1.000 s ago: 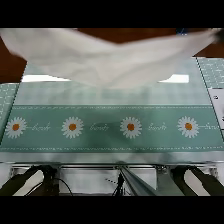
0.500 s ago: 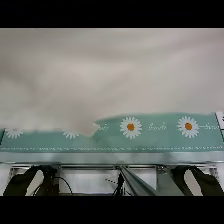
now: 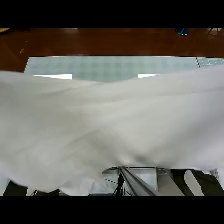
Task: Fold the shirts.
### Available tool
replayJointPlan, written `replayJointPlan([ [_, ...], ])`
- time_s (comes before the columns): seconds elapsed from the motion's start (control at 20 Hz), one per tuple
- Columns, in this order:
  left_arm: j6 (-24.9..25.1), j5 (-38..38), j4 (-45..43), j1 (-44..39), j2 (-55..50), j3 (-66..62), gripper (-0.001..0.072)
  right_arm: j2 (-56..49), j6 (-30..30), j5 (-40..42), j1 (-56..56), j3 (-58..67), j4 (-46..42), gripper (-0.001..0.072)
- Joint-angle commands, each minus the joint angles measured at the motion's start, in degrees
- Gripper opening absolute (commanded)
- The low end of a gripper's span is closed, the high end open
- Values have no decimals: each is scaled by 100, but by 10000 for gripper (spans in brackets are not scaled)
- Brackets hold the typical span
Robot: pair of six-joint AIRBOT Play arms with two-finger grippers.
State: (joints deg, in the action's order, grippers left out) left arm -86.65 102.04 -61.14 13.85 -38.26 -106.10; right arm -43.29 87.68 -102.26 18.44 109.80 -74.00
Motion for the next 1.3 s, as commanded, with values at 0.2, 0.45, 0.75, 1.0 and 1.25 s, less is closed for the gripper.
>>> replayJointPlan([
  [0.2,382,-1156,203,-17,-841,2771,27,-1381,-382,122,-9,-2098,-35,33],
  [0.45,911,-2695,592,-673,-2507,2997,27,-2736,-372,1976,-111,-2094,800,33],
  [0.75,951,-4610,597,-1008,-3978,2997,27,-4026,-291,3810,-831,-2096,297,34],
  [1.0,951,-5805,721,-1180,-4664,2997,27,-4743,173,5504,-975,-2094,407,33],
  [1.25,951,-7128,721,-1453,-5086,2997,28,-5130,164,6223,-975,-2096,487,34],
])
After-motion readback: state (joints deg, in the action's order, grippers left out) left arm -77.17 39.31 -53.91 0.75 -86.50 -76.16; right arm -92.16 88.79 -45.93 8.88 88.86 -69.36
